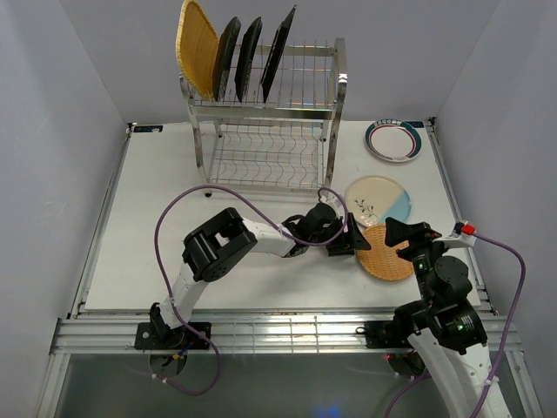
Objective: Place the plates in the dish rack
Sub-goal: Pick up the plate from the corner of the board.
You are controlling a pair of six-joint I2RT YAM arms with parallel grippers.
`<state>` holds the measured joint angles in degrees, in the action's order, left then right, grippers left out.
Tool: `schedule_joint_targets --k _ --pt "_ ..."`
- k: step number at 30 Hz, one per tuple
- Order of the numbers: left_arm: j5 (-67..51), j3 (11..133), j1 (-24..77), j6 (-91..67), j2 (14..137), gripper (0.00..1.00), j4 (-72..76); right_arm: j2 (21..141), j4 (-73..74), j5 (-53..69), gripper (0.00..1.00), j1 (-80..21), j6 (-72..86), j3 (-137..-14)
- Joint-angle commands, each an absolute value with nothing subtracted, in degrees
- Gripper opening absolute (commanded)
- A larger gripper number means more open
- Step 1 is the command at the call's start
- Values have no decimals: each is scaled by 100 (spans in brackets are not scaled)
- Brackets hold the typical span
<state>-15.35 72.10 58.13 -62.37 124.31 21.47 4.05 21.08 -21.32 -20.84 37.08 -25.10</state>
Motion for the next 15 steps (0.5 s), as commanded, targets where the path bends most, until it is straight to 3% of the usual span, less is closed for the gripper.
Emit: schedule_joint_targets --k 1,10,12,15 --pt "-1459 7084 5836 -6653 12560 78 1714 290 2030 -2180 77 -2074 3709 -2751" --pt "-1749 7356 5845 -6987 12858 74 1679 176 2065 -2206 77 -2065 3709 -2760" --pt "-1819 7409 5845 -6961 12937 64 1670 176 2083 -2197 77 -2065 3709 -2769" --pt "-1846 7453 5845 -6970 12999 60 1670 158 2092 -2197 77 -2065 3709 -2760"
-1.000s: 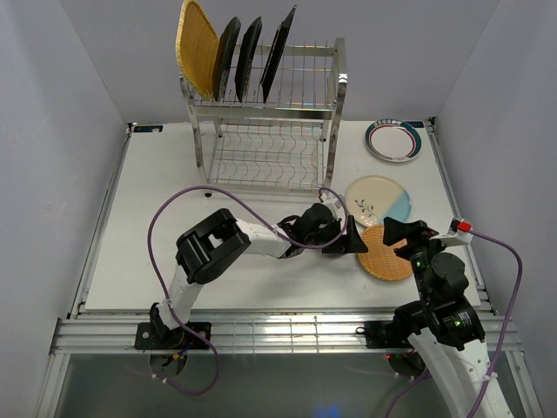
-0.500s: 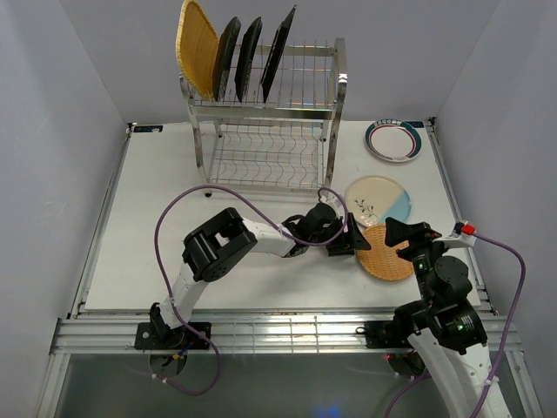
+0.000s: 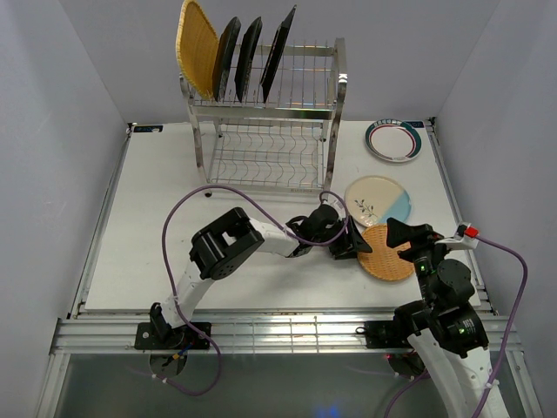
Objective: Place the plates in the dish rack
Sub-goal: Pick up the plate from the corner of the board.
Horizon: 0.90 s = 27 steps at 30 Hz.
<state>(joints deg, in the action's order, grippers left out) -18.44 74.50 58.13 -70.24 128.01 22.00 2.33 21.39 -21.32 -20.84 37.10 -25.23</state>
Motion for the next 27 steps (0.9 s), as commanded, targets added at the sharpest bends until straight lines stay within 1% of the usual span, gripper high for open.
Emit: schedule_joint_targets --k 1,3,5,6,8,9,10,13,14,16,18,19,24,27 --pt "-1837 7471 5853 -6944 13025 60 1670 150 2092 -2206 77 -2065 3709 -2760" --pt "-1819 7497 5862 -6926 13034 58 1670 141 2101 -2206 77 -2065 3709 -2760" --pt "-1811 7506 5854 -6882 13052 57 1670 123 2127 -2206 77 -2065 3709 -2769" --pt "-1802 7506 5854 -6864 13052 53 1670 106 2136 -2223 77 -2065 3709 -2769" --pt "-1758 7497 5854 -6794 13008 50 1670 88 2153 -2232 77 -2065 3709 -2760" --pt "-1732 7471 5854 -6777 12990 45 1670 70 2145 -2241 77 -2065 3718 -2760" --pt "-1723 7471 5854 -6742 12973 36 1670 62 2153 -2241 77 -2065 3709 -2760" --pt "-1670 7427 5854 -6645 12894 27 1670 53 2180 -2250 77 -2065 3709 -2760" --pt "-1609 7392 5854 -6610 12867 21 1670 53 2180 -2250 77 -2065 3700 -2760" --pt "-1582 7348 5845 -6539 12788 15 1670 61 2197 -2276 77 -2065 3700 -2751" --pt "-1504 7321 5853 -6460 12701 2 1670 53 2197 -2294 77 -2065 3700 -2742" --pt "-1477 7304 5854 -6416 12665 0 1679 53 2197 -2294 77 -2065 3700 -2742" --pt "-1152 7190 5827 -6109 12376 0 1670 61 2224 -2311 77 -2065 3691 -2777" --pt "-1151 7102 5748 -6029 12156 0 1661 53 2259 -2347 77 -2065 3691 -2804"
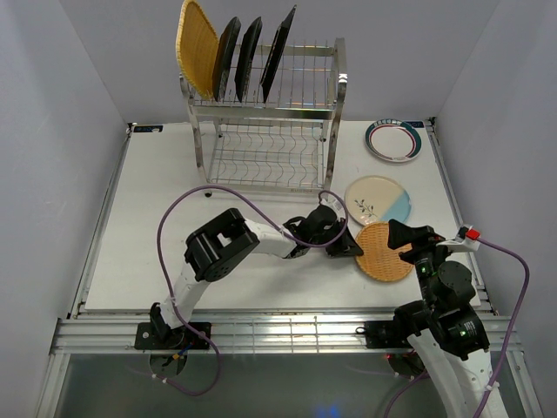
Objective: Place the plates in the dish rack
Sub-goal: Pick up the plate from the corner of the board, then insert the plate into the dish rack.
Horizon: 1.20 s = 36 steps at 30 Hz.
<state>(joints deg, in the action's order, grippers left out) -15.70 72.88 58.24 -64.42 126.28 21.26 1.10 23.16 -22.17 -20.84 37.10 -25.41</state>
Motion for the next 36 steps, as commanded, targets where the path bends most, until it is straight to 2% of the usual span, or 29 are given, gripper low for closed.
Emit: schedule_joint_targets --k 1,20,36 --pt "-1177 7084 5687 -5986 12042 0 1652 61 2276 -2355 77 -2065 3691 -2812" --pt "-290 7146 5449 -3789 10750 0 124 -466 2566 -2865 77 -2065 3823 -2813" --pt "-88 6767 5449 -2224 8887 0 229 -448 2452 -2918 77 -2065 3850 -2663"
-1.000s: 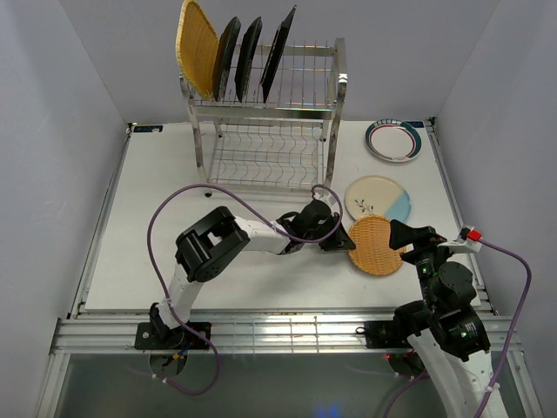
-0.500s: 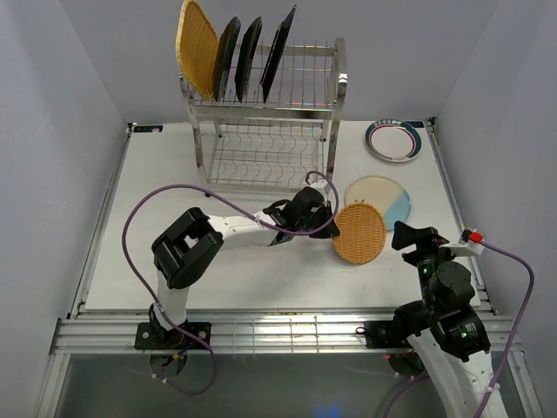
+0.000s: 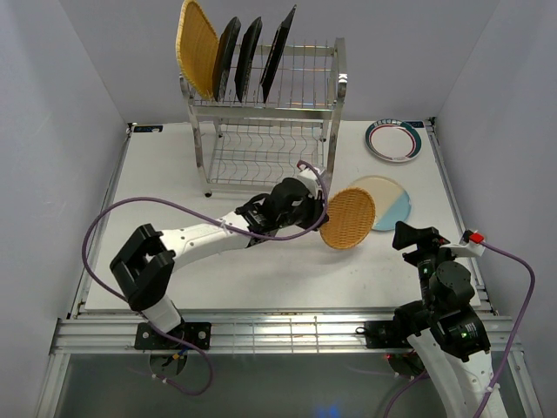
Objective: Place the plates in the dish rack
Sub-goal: Insert the plate into the dish rack.
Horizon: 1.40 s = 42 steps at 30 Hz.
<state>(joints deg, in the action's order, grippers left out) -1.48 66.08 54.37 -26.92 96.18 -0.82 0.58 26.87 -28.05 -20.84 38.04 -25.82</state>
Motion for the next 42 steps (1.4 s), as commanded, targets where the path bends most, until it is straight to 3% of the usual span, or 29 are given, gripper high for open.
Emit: schedule_joint_targets --k 1,20,34,42 --pt "-88 6837 5449 -2189 8816 0 168 -448 2443 -2918 77 -2065 3850 -2663" --pt "1722 8700 5449 -1056 8227 0 -607 -413 2364 -2874 77 -2065 3850 -2602" --pt "3304 10580 5458 420 9192 0 -449 -413 2338 -2892 77 -2065 3850 -2558" --pt "3874 10731 5511 1062 9281 0 402 -413 2329 -2892 77 -2065 3841 -2531"
